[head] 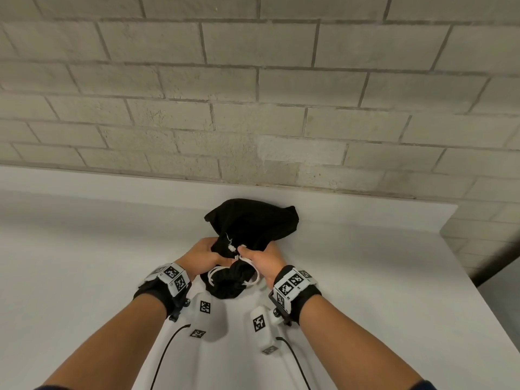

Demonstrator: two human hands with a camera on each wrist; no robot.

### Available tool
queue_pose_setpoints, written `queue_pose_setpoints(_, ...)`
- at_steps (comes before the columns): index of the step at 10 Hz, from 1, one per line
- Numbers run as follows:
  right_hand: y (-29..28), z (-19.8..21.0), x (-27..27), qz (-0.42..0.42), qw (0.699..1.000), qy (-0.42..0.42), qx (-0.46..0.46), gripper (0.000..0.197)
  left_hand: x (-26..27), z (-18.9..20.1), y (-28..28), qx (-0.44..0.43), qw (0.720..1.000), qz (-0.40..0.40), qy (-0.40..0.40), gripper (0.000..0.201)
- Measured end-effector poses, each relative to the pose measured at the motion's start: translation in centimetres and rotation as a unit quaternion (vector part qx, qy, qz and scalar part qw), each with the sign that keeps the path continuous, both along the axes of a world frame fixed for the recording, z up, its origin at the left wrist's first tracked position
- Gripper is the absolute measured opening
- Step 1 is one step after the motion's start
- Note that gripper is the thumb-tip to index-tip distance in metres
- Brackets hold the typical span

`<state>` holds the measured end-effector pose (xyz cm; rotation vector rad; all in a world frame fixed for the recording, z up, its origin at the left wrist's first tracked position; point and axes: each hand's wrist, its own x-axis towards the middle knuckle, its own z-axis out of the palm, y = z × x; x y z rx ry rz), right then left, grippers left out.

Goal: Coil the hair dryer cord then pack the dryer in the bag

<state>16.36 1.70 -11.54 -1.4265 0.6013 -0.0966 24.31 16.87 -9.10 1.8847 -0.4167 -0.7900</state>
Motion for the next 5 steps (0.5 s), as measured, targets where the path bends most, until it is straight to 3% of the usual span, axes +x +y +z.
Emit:
queue_pose_setpoints(2,-0.8,0.2,-2.3,-0.030,0.998,-0.019,0.060,0.053,-1.4,-0.2,0.5,0.017,0.995,0.068,-0.077,0.073)
queue_pose_setpoints(3,-1.3,1.2,-6.4,-0.030,0.998,-0.007,0.061,0.049,-3.3,0.6,2.5,0.049,0.979,0.133,-0.149,0.090)
queue_pose_setpoints(4,-2.0,3.1,-13.0,0.005,1.000,0.015,-0.017,0.039,-8.6,1.4,5.3,-0.001,0.962,0.140,-0.234,0.072)
queue_pose_setpoints(5,-3.3,3.8,-20.7,0.075,0.997,0.004,0.010,0.048,-13.5,3.5,9.6,-0.088,0.986,0.025,-0.142,0.071)
